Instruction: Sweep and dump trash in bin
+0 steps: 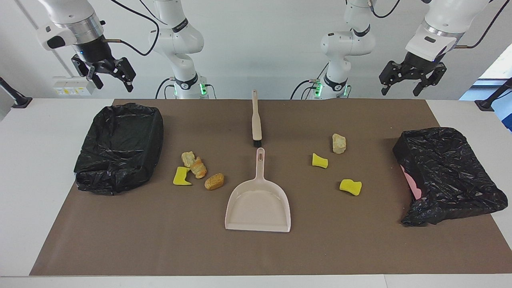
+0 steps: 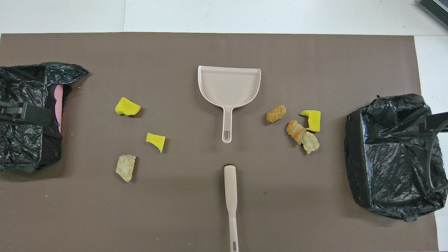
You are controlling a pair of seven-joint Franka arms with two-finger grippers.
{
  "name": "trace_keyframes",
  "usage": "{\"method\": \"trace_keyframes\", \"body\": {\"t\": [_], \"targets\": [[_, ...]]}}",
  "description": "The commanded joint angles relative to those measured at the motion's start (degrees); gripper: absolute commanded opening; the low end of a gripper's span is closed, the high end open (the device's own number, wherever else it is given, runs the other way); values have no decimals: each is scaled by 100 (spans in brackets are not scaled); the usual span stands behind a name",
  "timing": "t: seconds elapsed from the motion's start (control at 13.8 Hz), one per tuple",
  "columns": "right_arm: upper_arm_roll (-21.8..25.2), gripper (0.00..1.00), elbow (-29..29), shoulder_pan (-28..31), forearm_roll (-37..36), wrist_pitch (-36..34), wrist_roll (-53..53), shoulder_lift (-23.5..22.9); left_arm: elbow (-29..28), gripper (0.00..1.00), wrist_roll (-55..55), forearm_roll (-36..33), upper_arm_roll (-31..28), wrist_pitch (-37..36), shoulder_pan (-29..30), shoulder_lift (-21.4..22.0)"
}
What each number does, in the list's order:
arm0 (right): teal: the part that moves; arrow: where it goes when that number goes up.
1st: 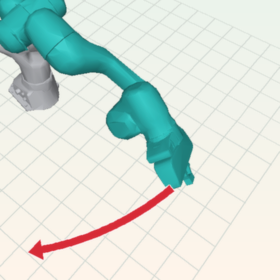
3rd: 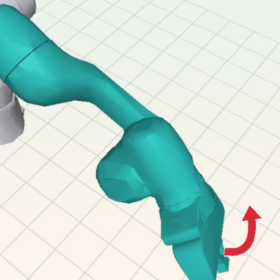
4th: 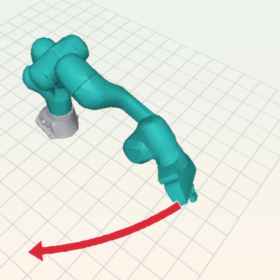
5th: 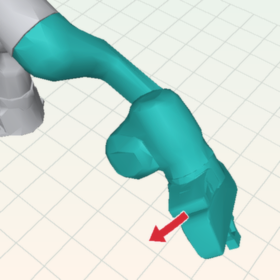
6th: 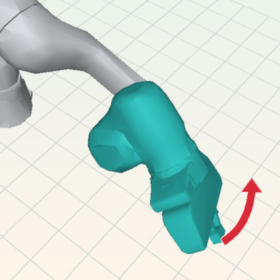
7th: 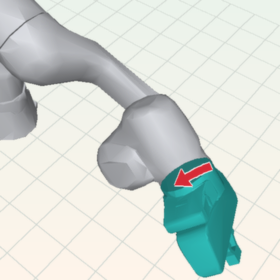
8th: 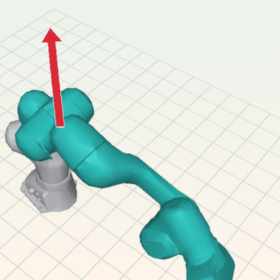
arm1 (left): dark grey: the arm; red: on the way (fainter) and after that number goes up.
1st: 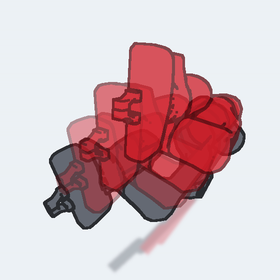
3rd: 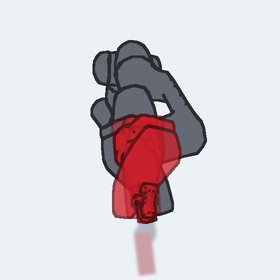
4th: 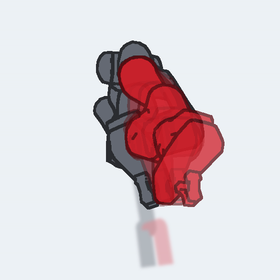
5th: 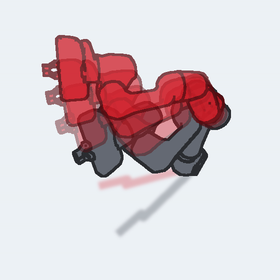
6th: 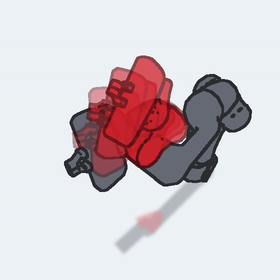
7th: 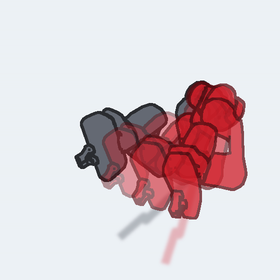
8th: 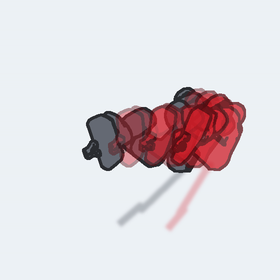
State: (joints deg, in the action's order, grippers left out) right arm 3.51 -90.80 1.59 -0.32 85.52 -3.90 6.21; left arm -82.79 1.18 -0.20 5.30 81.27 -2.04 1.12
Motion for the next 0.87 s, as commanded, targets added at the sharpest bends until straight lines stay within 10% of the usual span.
{"method": "trace_keyframes", "body": {"t": [0.0, 0.8], "targets": [[1, 100, -17, 26, 111, -88, 118, 56, -229, 100, 66, 63, -64, 143, -68, 178], [1, 100, -17, 26, 120, -88, 118, 56, -1168, 100, 338, 186, -55, 530, -656, 573]]}}
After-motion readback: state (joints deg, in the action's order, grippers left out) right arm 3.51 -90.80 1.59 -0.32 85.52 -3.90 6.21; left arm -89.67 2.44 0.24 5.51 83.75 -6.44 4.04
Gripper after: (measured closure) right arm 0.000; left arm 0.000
